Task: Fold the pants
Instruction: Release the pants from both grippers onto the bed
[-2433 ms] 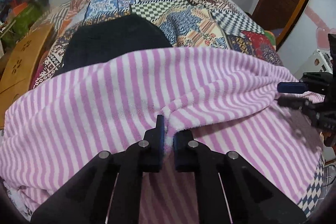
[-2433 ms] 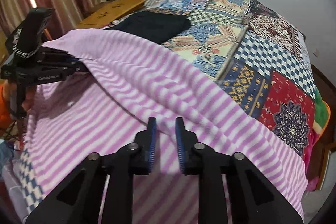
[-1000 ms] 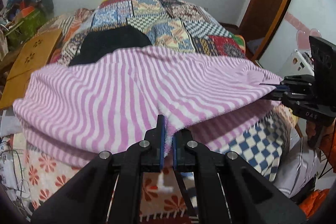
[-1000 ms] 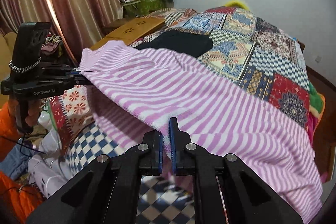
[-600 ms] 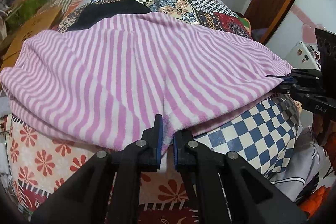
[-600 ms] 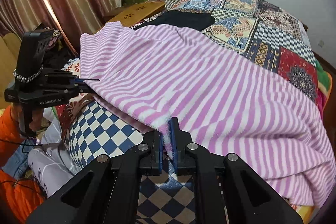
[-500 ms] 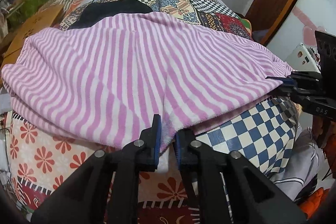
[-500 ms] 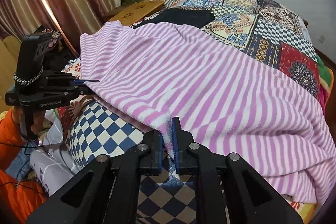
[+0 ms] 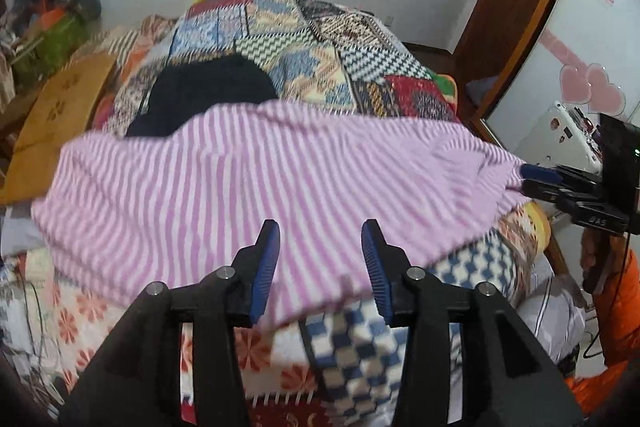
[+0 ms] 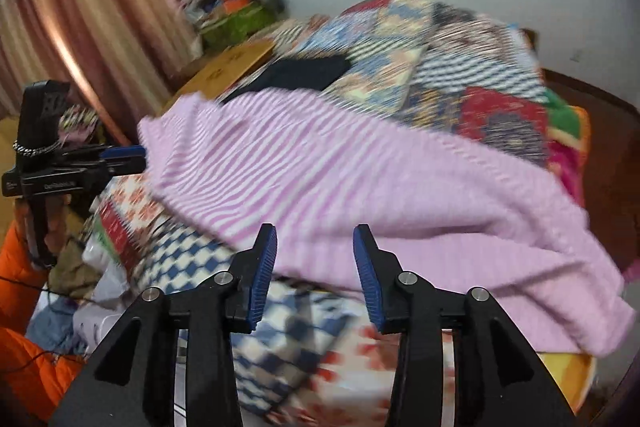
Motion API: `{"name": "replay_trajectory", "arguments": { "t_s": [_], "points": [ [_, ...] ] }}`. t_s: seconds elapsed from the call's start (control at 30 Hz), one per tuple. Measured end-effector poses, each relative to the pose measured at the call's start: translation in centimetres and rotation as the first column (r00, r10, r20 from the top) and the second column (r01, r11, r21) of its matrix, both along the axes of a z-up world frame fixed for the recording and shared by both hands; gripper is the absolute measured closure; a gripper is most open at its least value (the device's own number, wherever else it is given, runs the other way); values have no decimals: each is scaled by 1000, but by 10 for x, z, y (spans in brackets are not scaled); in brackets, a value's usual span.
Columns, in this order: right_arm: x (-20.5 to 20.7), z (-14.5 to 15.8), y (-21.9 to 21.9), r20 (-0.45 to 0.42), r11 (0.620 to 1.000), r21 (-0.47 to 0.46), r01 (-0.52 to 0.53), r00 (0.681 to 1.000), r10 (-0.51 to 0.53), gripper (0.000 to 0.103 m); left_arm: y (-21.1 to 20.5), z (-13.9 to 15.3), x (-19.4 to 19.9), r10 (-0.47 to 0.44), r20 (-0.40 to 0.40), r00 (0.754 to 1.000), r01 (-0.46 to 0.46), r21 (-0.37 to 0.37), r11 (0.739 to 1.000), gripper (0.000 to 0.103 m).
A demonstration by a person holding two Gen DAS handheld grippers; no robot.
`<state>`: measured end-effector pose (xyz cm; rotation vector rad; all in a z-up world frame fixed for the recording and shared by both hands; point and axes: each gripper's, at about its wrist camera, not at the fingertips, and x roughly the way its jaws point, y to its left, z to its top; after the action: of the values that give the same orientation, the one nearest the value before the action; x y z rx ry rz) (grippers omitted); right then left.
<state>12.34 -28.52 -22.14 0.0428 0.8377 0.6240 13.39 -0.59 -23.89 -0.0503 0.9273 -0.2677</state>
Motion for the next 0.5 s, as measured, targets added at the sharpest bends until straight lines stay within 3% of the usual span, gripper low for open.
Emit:
{"name": "replay_trajectory", "arguments": {
  "t_s": [0.2,0.33,0.5],
  "points": [
    [8,10,-82,51,975,-17,222,974,-221,58,-45,7,57,-49,3,999,49,6,999,56],
    [18,5,-143,43,924,-27,381,924,-380,58,-83,1,96,-92,-1,996,92,8,996,54],
    [35,-9,-192,23,867,-64,495,869,-495,56,-135,-16,143,-160,-25,987,161,19,987,49]
  ]
}}
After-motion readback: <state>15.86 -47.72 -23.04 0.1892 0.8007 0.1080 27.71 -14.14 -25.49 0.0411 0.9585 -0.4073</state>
